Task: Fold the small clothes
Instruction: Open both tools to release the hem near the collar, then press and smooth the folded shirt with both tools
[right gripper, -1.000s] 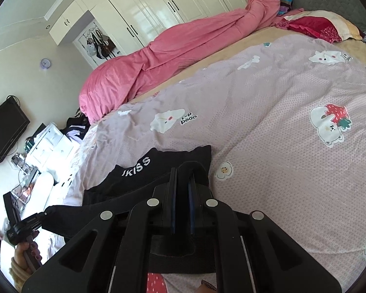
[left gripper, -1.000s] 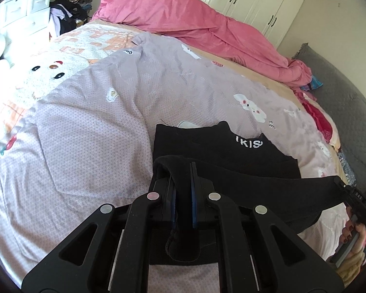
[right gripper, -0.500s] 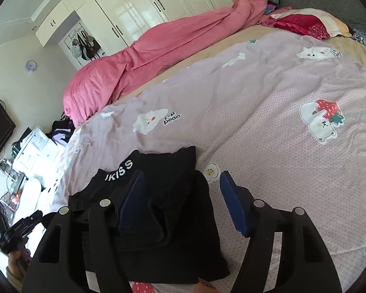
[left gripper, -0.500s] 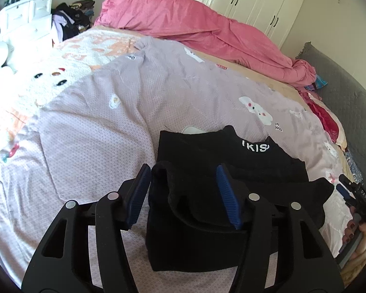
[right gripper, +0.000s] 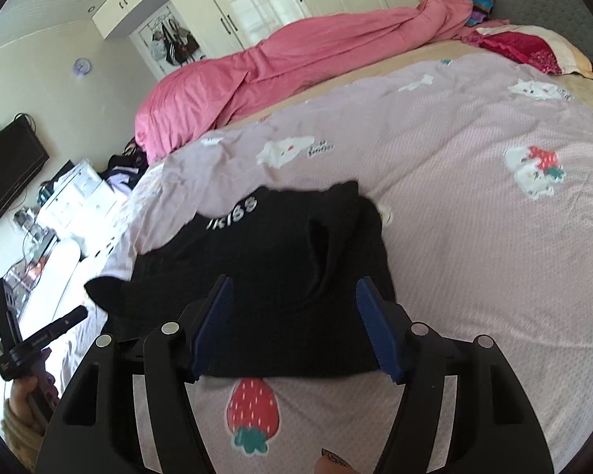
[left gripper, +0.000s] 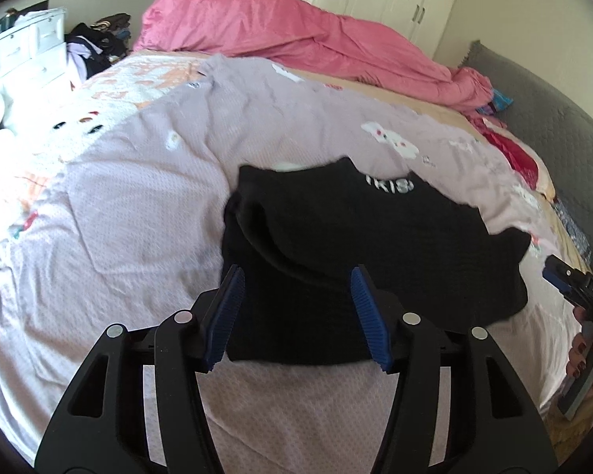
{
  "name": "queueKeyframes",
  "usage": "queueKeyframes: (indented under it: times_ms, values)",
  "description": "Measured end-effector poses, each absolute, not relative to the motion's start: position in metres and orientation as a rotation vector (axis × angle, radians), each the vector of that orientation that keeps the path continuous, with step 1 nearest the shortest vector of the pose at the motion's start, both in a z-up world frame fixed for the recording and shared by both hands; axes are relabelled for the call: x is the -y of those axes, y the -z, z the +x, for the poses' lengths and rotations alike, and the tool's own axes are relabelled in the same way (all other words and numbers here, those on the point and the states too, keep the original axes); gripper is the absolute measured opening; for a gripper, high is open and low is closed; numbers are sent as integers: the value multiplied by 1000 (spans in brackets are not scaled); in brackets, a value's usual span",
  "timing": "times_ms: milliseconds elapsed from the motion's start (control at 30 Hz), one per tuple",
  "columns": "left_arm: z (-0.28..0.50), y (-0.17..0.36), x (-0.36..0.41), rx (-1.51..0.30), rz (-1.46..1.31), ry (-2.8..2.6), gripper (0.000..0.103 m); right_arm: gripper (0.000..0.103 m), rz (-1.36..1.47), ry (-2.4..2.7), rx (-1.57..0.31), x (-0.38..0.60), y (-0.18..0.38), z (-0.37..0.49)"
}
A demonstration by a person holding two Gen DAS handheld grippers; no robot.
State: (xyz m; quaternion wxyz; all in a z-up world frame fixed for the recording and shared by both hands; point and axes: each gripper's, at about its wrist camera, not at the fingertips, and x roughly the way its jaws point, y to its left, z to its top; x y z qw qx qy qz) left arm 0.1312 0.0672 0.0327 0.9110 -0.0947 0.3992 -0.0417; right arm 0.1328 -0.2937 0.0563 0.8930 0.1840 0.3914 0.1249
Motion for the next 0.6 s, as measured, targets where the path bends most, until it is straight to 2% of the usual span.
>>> queueKeyframes:
  times_ms: [367,600]
  values:
    - [151,10,-29,-931,-134,135,48,64,356,-299,-936,272,-19,149]
    - [168,11,-21,-931,-102,137,48,65,319,-315,-958,261,-9,172]
